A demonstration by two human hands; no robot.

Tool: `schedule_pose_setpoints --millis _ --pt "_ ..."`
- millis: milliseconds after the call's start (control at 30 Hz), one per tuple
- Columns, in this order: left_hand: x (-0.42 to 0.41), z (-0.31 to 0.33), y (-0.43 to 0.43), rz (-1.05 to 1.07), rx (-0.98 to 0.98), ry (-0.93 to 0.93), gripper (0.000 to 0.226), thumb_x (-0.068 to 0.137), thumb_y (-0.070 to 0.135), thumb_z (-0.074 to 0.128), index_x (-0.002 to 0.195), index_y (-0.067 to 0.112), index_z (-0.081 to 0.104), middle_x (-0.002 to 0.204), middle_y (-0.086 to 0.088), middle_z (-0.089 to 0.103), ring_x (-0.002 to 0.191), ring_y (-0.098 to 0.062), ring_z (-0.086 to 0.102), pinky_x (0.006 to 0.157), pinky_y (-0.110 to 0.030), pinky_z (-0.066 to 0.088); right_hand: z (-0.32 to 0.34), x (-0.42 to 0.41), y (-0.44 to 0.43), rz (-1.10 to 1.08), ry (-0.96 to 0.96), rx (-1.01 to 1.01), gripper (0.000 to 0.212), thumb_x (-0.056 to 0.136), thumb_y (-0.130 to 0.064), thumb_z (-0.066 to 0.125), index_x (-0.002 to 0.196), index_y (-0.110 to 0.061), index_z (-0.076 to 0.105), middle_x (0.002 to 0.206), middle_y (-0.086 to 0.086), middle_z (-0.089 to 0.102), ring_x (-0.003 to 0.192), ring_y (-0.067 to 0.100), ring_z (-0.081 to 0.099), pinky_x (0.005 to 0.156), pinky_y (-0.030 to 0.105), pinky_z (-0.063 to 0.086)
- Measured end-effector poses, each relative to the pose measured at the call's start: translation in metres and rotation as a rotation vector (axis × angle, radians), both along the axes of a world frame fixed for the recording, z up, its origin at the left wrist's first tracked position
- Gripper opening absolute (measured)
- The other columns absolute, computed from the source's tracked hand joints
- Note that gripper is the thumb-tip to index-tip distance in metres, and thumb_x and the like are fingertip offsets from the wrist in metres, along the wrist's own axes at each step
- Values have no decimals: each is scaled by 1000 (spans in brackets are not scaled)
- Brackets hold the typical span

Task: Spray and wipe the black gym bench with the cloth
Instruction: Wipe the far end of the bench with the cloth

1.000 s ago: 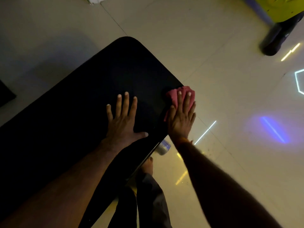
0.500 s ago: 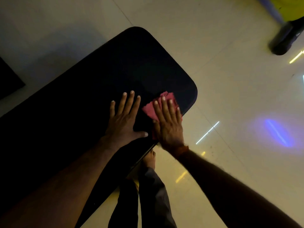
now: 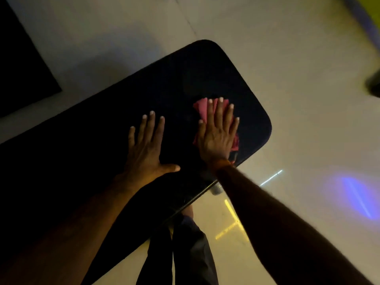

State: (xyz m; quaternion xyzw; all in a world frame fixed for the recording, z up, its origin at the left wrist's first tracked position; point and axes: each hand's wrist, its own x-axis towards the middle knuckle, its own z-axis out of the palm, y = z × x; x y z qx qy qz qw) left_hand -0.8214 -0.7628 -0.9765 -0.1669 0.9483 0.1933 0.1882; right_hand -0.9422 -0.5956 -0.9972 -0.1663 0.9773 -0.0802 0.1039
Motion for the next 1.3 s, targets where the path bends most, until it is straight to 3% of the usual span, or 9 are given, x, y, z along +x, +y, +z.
schedule_pose_setpoints --millis 167,333,467,633,767,833,967,1167,1300 --pt "7 5 -19 58 -14 35 147 55 83 72 164 21 -6 172 -10 -9 159 -26 -9 124 -56 -1 -2 9 -4 619 -6 4 60 110 -46 23 167 -31 8 176 -1 2 162 30 -7 128 63 7" --pt "8 4 -36 93 -27 1 152 53 88 68 163 21 -12 171 -6 -16 158 -22 -17 123 -57 -4 0 -29 -49 154 18 -22 60 109 -44 16 167 -26 8 175 0 2 161 33 -6 129 60 -1" --pt "8 8 -38 113 -15 -4 152 54 89 68 162 18 -13 171 -6 -20 157 -23 -20 123 -58 -4 1 -14 -48 740 32 -5 61 109 -41 26 167 -29 9 176 -3 3 162 32 -4 128 64 5" --pt "7 12 -54 197 -39 -18 153 54 89 66 163 16 -11 171 -5 -19 157 -23 -19 123 -61 -3 3 -70 -102 141 28 12 61 110 -39 23 167 -28 5 176 -5 0 161 31 -8 125 68 -2" --pt "7 13 -62 205 -27 -17 152 56 90 66 163 15 -12 170 -4 -22 157 -23 -21 123 -60 -4 4 -26 -94 783 39 -20 64 107 -36 33 167 -26 12 176 -1 6 162 32 -1 126 67 8" --pt "5 14 -66 241 -32 -10 151 56 89 68 163 15 -9 171 -5 -19 158 -24 -18 122 -63 -2 4 -64 -93 918 89 33 63 107 -36 36 166 -29 15 175 -4 10 162 32 2 124 68 10" --pt "1 13 -78 274 -35 -14 151 55 85 72 163 19 -10 170 -3 -24 157 -23 -21 121 -65 -1 7 -86 -138 344 31 20 60 110 -37 27 167 -27 10 175 -4 5 162 33 -5 126 67 1" --pt "7 14 -79 328 -37 -10 154 53 85 74 163 16 -9 171 -4 -21 157 -25 -19 122 -63 -1 8 -72 -133 980 62 27 64 104 -35 33 166 -31 16 175 -5 11 162 31 2 125 68 9" --pt "17 13 -84 334 -46 -23 154 52 86 73 163 18 -10 170 -2 -22 158 -23 -19 122 -63 -1 10 -76 -167 433 0 12 59 110 -38 26 166 -29 11 175 -6 5 162 31 -2 126 67 1"
